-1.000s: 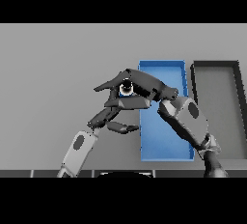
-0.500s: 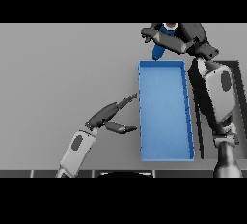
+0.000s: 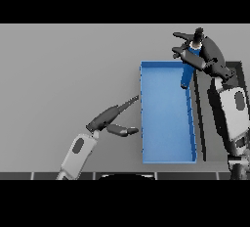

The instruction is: Pick up the blue pipe and place it into the blue bin.

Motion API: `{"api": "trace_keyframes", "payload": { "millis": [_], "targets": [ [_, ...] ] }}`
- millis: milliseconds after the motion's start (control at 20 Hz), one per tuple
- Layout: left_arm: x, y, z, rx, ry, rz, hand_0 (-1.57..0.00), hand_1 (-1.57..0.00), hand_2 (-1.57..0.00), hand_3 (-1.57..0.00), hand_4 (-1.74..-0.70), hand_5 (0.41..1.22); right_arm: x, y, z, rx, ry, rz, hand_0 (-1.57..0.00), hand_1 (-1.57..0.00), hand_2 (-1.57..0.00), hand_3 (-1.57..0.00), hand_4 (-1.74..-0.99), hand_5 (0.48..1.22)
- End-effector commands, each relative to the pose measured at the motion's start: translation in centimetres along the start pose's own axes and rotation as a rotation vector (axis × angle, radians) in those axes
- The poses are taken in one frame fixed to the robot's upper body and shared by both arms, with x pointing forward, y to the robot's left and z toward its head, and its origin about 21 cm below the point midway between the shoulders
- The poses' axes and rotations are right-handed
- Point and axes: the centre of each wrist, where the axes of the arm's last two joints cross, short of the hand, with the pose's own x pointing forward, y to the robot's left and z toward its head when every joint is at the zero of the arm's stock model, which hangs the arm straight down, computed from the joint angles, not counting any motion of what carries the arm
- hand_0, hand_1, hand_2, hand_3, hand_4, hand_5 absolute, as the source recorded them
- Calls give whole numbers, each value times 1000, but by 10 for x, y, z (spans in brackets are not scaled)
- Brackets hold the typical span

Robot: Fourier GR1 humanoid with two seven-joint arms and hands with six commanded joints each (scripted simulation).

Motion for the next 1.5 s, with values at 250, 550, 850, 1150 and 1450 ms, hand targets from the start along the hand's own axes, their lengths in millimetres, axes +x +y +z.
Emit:
{"api": "trace_keyframes", "payload": {
  "millis": [250, 550, 850, 1150, 1450],
  "targets": [
    [-2, -1, 4, -5, 6, 9, 1, 1, 1, 1, -882, 427, -47, 2, 32, -150, 227, -27, -1571, -1571, -1571, -1571, -1741, 1221],
    [0, 0, 6, -7, -6, 6, 1, 1, 1, 1, -885, 420, -87, 12, 48, -271, 438, 40, -1571, -1571, -1571, -1024, -1741, 1221],
    [3, -3, 7, -8, 1, -5, 1, 1, 1, 1, -878, 425, -104, 14, 40, -316, 587, 118, -750, -684, -685, -403, -1413, 1221],
    [4, -5, 8, -5, 4, 13, 1, 1, 1, 1, -886, 428, -109, 18, 38, -114, 710, 322, -196, -179, -179, -105, -1110, 979],
    [3, -3, 7, 1, 11, 3, 1, 1, 1, 1, -885, 428, -121, 16, 42, -87, 804, 389, -51, -46, -46, -27, -1051, 787]
  ]
}}
